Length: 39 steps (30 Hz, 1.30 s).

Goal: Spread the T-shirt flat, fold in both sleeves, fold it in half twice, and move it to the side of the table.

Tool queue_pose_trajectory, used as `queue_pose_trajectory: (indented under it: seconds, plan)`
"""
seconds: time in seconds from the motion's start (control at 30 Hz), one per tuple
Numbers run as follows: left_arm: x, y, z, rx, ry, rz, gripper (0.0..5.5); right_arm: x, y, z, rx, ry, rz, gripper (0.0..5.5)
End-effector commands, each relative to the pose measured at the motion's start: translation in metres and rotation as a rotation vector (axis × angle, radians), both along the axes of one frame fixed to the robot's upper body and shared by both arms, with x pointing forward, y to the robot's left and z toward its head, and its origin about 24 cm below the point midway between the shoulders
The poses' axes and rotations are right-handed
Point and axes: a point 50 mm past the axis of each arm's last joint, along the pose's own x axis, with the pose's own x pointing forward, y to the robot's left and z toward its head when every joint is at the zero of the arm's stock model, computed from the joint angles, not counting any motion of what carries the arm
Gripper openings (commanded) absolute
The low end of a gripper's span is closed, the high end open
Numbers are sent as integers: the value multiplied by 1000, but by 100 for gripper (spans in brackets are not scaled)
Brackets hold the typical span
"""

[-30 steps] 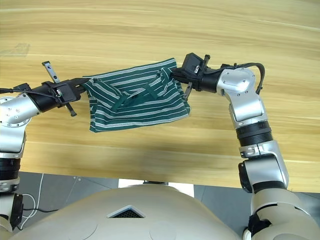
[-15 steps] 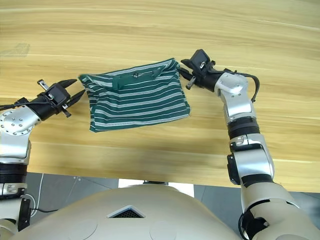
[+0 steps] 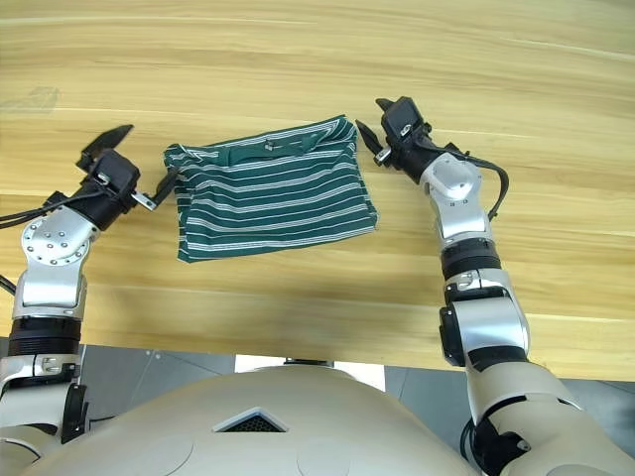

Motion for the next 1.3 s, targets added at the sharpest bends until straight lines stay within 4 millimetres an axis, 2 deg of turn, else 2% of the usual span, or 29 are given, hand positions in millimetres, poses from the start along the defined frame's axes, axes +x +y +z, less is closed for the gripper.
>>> queue_pose_trajectory:
  seconds: [0.03, 0.1, 0.17, 0.33, 0.47, 0.57, 0.67, 0.77, 0.9, 1.07, 1.2, 1.3]
  plan:
    - [16, -1, 37, -24, -230, 123, 453, -2, 19, -4, -137, 36, 178, 223]
    - [15, 0, 49, -27, -296, 157, 453, -6, 22, -2, -186, 53, 273, 223]
    - [11, -2, 52, -30, -316, 161, 453, -3, 22, 4, -199, 41, 298, 223]
    - [6, -10, 42, -44, -296, 169, 453, 10, 27, 10, -248, 25, 290, 223]
    - [8, -25, 27, -58, -251, 129, 453, 29, 50, 19, -300, -24, 264, 223]
    - [10, -28, 21, -76, -230, 131, 453, 39, 69, 27, -294, -42, 242, 223]
    - [10, -31, 16, -105, -214, 131, 453, 41, 89, 26, -310, -50, 237, 223]
    - [6, -39, 3, -99, -163, 94, 453, 37, 97, 16, -370, -61, 246, 223]
    - [0, -42, -5, -109, -145, 96, 453, 31, 91, 6, -404, -64, 241, 223]
    - [-5, -46, -8, -130, -141, 107, 453, 29, 60, -6, -459, -56, 159, 223]
    - [-6, -52, -11, -137, -132, 91, 453, 22, 47, -17, -468, -30, 149, 223]
    - [-6, -54, -12, -137, -126, 78, 453, 22, 44, -17, -460, -29, 133, 223]
